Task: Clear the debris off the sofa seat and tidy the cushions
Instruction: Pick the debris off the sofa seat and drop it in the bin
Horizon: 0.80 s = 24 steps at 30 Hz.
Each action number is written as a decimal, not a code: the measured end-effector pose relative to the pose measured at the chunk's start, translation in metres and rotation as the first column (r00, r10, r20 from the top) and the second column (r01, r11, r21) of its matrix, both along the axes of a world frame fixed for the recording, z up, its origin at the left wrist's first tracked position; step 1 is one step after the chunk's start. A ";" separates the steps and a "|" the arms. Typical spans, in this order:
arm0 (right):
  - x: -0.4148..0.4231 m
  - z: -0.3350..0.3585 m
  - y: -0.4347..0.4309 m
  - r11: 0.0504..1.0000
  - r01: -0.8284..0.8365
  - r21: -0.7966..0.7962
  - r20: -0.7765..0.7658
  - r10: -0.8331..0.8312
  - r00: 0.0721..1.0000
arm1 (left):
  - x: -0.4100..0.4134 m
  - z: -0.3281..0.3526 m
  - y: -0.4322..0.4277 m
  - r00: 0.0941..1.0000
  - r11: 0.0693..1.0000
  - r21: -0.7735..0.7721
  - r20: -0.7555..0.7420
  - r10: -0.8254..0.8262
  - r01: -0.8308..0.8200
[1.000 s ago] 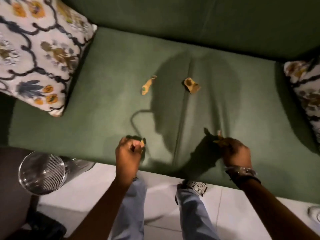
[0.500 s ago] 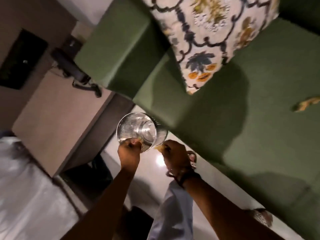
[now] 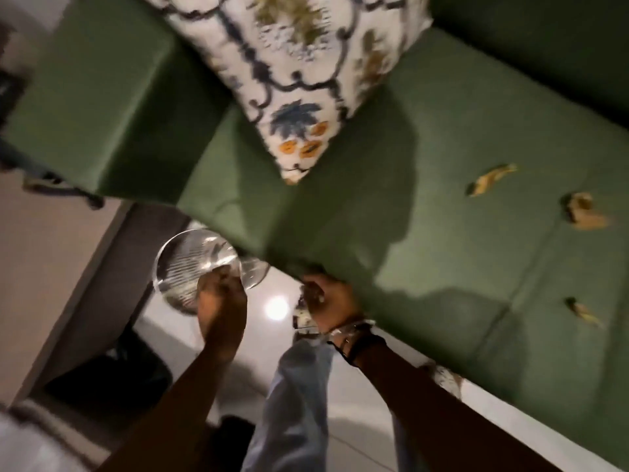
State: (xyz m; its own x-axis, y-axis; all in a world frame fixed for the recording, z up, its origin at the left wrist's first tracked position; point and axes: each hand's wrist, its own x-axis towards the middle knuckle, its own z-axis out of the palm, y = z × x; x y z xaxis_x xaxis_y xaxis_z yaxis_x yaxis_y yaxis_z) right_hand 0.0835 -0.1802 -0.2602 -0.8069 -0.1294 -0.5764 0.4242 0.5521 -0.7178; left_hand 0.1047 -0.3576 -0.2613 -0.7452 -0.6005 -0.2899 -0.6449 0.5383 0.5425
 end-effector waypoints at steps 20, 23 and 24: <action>0.000 0.008 0.366 0.768 0.580 0.271 -0.284 -0.512 0.811 | -0.193 -0.015 0.357 0.741 0.737 0.079 -0.057 -0.669 0.671; -0.057 0.017 0.371 0.739 0.666 0.103 -0.209 -0.638 0.741 | -0.170 -0.011 0.352 0.765 0.759 0.093 -0.089 -0.638 0.644; -0.077 0.016 0.371 0.750 0.652 0.112 -0.188 -0.628 0.755 | -0.161 -0.009 0.347 0.771 0.766 0.093 -0.102 -0.628 0.636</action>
